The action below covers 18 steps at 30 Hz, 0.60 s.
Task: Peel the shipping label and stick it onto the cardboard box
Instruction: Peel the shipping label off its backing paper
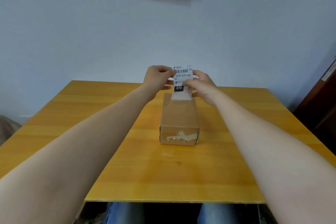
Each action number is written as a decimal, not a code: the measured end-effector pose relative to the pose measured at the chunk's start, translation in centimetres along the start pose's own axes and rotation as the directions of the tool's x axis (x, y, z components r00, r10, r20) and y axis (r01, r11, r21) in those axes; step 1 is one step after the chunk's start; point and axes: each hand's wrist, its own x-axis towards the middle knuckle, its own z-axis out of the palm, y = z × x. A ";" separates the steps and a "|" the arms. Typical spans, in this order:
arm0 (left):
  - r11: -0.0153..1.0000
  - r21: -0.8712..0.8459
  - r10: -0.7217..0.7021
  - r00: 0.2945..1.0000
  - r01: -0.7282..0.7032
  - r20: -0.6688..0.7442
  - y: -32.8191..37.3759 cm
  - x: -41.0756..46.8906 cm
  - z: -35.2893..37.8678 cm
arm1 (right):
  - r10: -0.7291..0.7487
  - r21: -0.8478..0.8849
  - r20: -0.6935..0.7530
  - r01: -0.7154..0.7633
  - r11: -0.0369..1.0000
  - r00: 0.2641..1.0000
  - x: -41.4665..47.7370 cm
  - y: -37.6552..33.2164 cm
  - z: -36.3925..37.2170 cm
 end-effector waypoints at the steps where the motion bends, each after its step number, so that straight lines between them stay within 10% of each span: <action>1: 1.000 0.008 0.008 1.000 -0.008 -0.021 -0.1 0.0 -0.3 | -0.027 -0.123 -0.067 0.019 0.992 0.997 0.2 -0.1 0.2; 4: 0.998 0.060 0.035 0.998 -0.032 -0.045 -0.3 -0.1 -0.9 | -0.142 -0.208 -0.221 0.096 0.973 0.965 0.4 -0.8 0.8; 18: 0.979 0.141 0.138 0.986 -0.150 0.095 -0.6 -0.8 -1.1 | -0.086 0.038 0.007 0.086 0.996 0.996 -0.4 -1.9 1.2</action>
